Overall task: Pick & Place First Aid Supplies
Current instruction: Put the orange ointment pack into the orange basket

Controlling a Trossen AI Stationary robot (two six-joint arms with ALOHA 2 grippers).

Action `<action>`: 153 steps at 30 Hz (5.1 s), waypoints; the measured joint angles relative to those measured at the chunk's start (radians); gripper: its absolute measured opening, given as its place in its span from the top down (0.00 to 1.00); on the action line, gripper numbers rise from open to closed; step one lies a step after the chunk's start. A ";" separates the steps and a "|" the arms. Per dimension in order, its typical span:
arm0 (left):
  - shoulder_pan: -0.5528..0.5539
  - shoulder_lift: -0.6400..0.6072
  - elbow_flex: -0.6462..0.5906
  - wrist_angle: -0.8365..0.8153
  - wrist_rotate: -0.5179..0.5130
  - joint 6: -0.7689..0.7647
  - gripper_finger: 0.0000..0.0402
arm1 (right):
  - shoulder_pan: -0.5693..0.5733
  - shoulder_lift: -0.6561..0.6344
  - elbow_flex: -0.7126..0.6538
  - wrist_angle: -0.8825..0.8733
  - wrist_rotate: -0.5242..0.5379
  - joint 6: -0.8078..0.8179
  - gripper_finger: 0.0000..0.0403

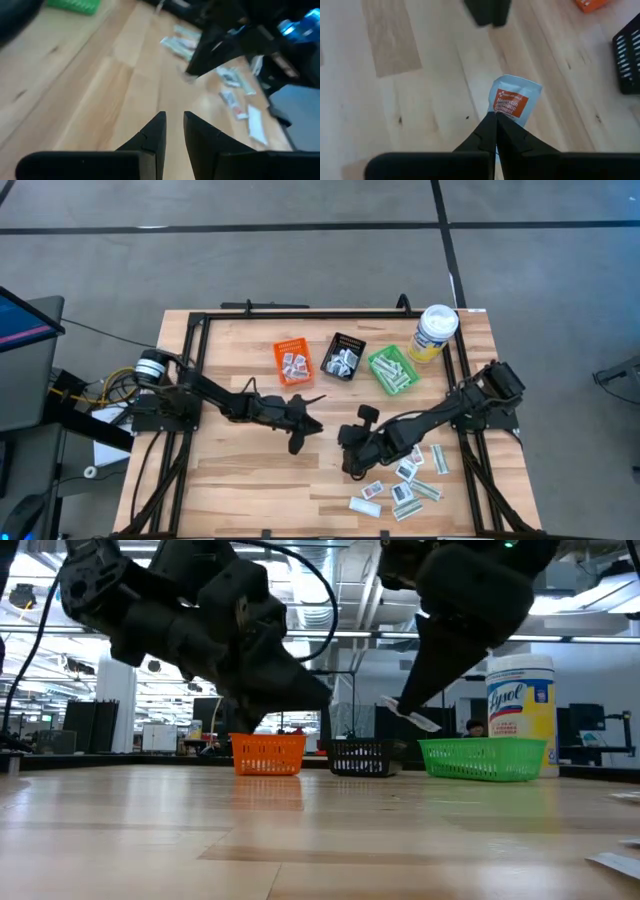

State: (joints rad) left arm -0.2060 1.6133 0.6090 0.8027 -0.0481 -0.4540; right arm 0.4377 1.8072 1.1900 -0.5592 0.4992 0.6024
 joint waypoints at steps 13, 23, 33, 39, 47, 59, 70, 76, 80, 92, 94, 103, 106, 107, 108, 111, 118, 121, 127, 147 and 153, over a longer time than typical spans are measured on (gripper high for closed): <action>-0.001 0.112 0.050 0.179 -0.004 0.011 0.83 | -0.057 -0.001 0.000 0.093 -0.004 0.000 1.00; 0.005 0.115 0.053 0.178 -0.012 0.012 0.83 | -0.061 -0.002 0.000 0.104 -0.003 0.000 1.00; 0.013 0.113 0.052 0.178 -0.057 0.011 0.83 | -0.061 -0.002 0.000 0.103 -0.003 -0.001 1.00; 0.017 0.113 0.052 0.178 -0.057 0.011 0.83 | -0.061 -0.002 0.000 0.104 -0.002 -0.002 1.00; 0.023 0.113 0.052 0.175 -0.054 0.008 0.96 | -0.061 -0.002 0.000 0.150 -0.002 -0.040 1.00; 0.024 0.113 0.051 0.155 -0.056 0.032 0.98 | -0.051 -0.003 0.002 0.143 -0.004 -0.055 0.97; 0.201 -0.235 0.049 -0.417 -0.169 0.153 0.99 | -0.045 -0.003 0.001 0.142 -0.092 -0.052 0.91; 0.356 -0.420 0.049 -0.787 -0.296 0.188 0.97 | -0.045 -0.003 0.001 0.144 -0.099 -0.052 0.92; 0.445 -0.424 0.049 -0.831 -0.258 0.188 0.94 | -0.045 -0.003 0.001 0.146 -0.098 -0.052 0.92; 0.507 -0.291 0.049 -0.683 -0.182 0.262 0.75 | -0.047 -0.002 0.001 0.148 -0.099 -0.019 0.92; 0.478 -0.292 0.049 -0.621 -0.110 0.263 0.74 | -0.051 -0.002 0.001 0.149 -0.099 0.034 0.91; 0.293 -0.298 0.050 -0.463 0.035 0.299 0.74 | -0.110 -0.002 0.000 0.128 -0.186 0.046 0.81; 0.237 -0.298 0.050 -0.474 0.034 0.300 0.74 | -0.106 -0.002 0.000 0.096 -0.285 0.055 0.77; 0.219 -0.298 0.050 -0.473 0.033 0.300 0.74 | -0.100 -0.002 -0.001 0.087 -0.320 0.073 0.75; 0.201 -0.298 0.050 -0.473 0.034 0.300 0.74 | -0.091 -0.002 -0.005 0.086 -0.352 0.095 0.74; 0.163 -0.298 0.050 -0.473 0.038 0.301 0.74 | -0.044 -0.002 -0.021 0.078 -0.417 0.130 0.70; 0.144 -0.298 0.050 -0.473 0.034 0.301 0.74 | 0.128 -0.002 -0.047 0.068 -0.457 0.089 0.62; 0.148 -0.298 0.050 -0.473 0.034 0.301 0.74 | 0.195 -0.002 -0.056 0.065 -0.449 -0.029 0.61; 0.148 -0.298 0.050 -0.473 0.034 0.301 0.74 | 0.264 -0.002 -0.080 0.069 -0.449 -0.059 0.60; 0.148 -0.298 0.049 -0.473 0.034 0.300 0.74 | 0.237 0.010 -0.148 0.083 -0.438 -0.078 0.68; 0.148 -0.298 0.049 -0.472 0.034 0.300 0.74 | 0.238 0.071 -0.143 0.081 -0.406 -0.093 0.69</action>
State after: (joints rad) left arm -0.0578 1.3155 0.6582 0.3305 -0.0143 -0.1539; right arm 0.6757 1.8777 1.0470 -0.4784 0.0929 0.5092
